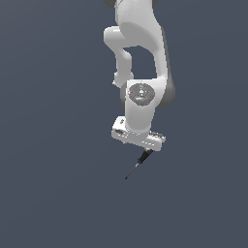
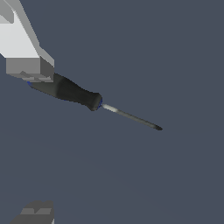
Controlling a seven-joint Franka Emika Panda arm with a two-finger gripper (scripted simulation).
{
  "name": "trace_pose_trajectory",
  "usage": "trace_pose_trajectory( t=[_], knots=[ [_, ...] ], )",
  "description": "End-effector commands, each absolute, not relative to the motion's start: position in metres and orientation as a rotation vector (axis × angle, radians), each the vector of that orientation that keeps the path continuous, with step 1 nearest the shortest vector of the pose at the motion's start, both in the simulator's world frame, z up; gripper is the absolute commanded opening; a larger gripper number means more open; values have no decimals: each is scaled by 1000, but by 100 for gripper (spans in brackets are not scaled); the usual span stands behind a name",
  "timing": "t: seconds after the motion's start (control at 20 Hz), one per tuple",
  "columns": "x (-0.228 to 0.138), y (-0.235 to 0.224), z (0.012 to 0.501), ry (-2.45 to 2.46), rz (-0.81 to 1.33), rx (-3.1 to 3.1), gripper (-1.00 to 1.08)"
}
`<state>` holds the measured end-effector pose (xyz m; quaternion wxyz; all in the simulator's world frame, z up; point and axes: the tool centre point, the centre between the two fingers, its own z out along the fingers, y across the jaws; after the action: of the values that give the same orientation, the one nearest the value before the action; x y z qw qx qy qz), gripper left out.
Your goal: Pick up the object and move it to a goal position.
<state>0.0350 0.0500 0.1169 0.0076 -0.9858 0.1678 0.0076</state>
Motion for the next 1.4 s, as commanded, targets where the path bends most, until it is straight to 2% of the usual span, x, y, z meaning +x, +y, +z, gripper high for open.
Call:
trace_pose_trajectory(
  t=[0.0,0.65,1.35],
  knots=[
    [41,54,109,622,21,-3066,100],
    [63,72,74,1019,5,-2969,100],
    [67,77,62,1104,1,-2941,100]
  ],
)
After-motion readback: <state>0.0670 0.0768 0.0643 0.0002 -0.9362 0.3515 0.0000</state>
